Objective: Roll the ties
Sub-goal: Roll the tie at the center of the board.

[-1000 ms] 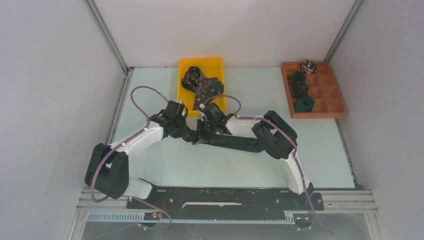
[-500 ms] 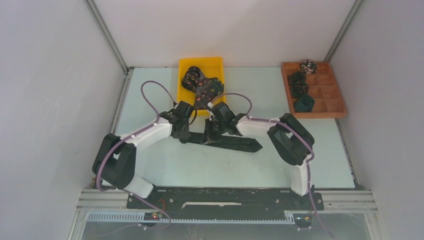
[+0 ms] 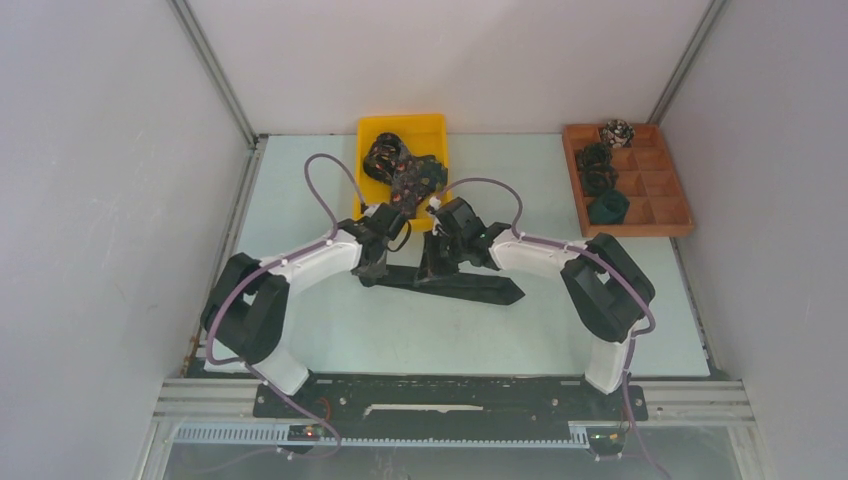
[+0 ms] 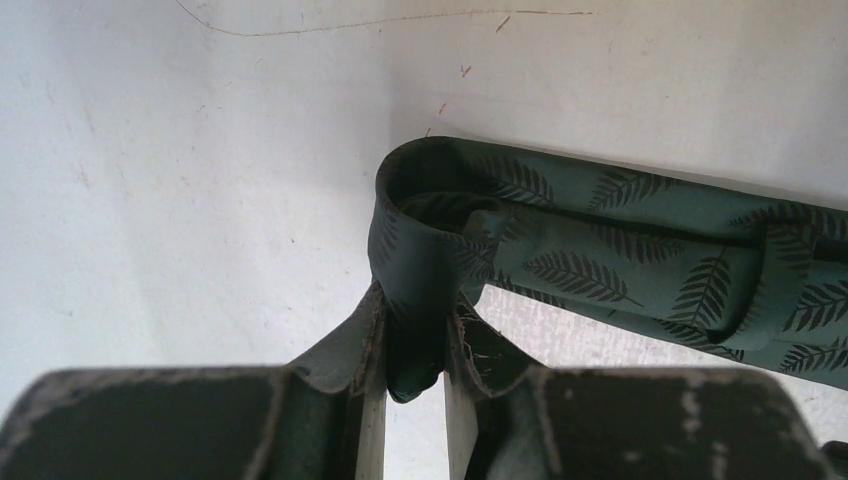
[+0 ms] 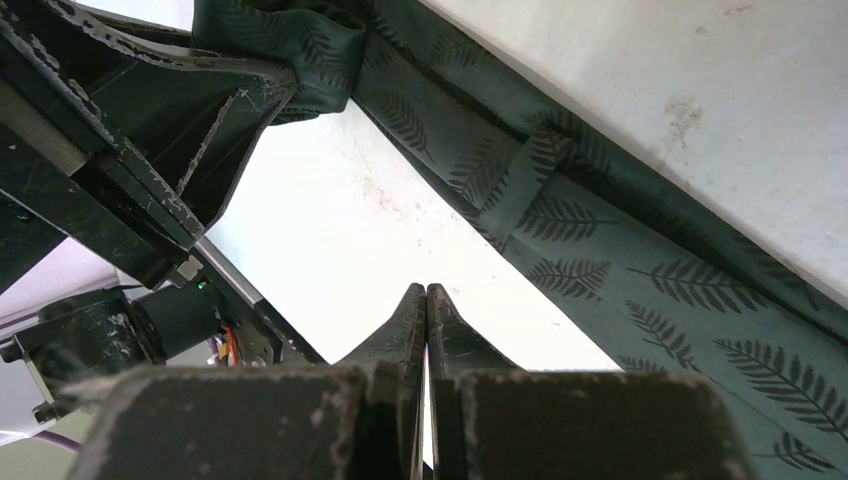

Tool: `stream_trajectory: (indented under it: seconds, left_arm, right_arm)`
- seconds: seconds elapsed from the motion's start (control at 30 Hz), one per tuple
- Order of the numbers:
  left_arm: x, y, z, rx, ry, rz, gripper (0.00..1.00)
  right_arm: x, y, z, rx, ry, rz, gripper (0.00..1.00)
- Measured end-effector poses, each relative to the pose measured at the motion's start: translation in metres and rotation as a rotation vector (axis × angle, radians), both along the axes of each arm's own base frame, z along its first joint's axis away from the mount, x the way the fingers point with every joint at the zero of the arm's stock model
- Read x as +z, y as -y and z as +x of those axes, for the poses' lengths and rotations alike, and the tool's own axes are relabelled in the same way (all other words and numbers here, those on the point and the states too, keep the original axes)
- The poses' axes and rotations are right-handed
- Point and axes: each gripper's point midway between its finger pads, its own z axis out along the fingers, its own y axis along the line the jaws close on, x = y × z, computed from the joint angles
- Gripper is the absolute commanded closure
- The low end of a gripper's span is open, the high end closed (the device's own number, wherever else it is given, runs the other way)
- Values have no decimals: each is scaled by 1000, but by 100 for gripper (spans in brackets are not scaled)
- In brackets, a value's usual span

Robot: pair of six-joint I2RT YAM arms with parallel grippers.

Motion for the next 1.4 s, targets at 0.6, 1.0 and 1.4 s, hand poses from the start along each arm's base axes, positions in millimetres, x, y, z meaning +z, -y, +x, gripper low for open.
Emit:
stream_trajectory:
  seconds: [0.6,1.0,1.4]
  left_arm:
    - [-4,18,0,-54,-22,75,90]
    - [-12,34,-2,-90,-47,81,64]
    - [-16,63,-10,-141,-106,-56,48]
  right_arm:
    - [34,19,5,-26,68,-11,100]
    - [44,25,6,-38,85,-12,100]
    - [56,29,10,-54,107,1,100]
